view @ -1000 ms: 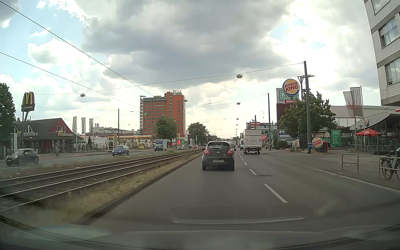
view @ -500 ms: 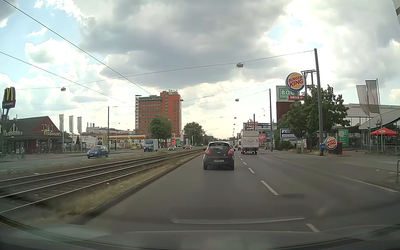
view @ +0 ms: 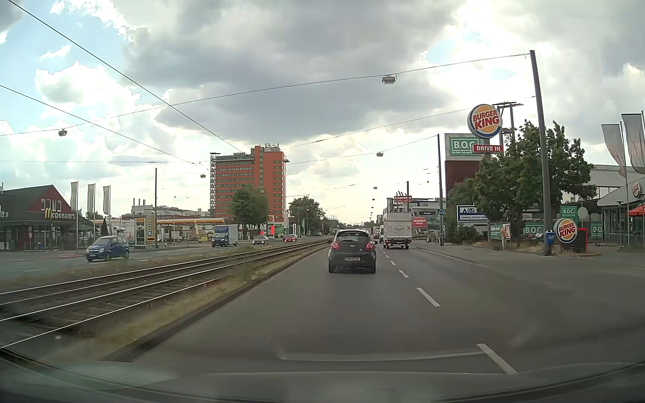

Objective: Follow the waypoints while adhering to traffic rules and regulations

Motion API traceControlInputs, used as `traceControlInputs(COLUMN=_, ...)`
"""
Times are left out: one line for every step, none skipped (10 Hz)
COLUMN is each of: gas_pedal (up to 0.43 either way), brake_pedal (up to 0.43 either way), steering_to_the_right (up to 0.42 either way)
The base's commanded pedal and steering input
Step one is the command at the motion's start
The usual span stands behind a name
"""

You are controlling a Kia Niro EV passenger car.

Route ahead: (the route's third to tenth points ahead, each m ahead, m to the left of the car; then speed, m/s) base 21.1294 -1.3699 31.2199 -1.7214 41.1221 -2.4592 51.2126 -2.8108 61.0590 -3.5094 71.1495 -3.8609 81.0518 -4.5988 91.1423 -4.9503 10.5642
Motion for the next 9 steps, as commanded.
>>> traceControlInputs(gas_pedal=0.197, brake_pedal=0.03, steering_to_the_right=0.012)
traceControlInputs(gas_pedal=0.197, brake_pedal=0.03, steering_to_the_right=0.011)
traceControlInputs(gas_pedal=0.197, brake_pedal=0.03, steering_to_the_right=0.011)
traceControlInputs(gas_pedal=0.197, brake_pedal=0.03, steering_to_the_right=0.011)
traceControlInputs(gas_pedal=0.197, brake_pedal=0.03, steering_to_the_right=0.011)
traceControlInputs(gas_pedal=0.197, brake_pedal=0.03, steering_to_the_right=0.011)
traceControlInputs(gas_pedal=0.197, brake_pedal=0.03, steering_to_the_right=0.011)
traceControlInputs(gas_pedal=0.197, brake_pedal=0.03, steering_to_the_right=0.011)
traceControlInputs(gas_pedal=0.197, brake_pedal=0.03, steering_to_the_right=0.01)
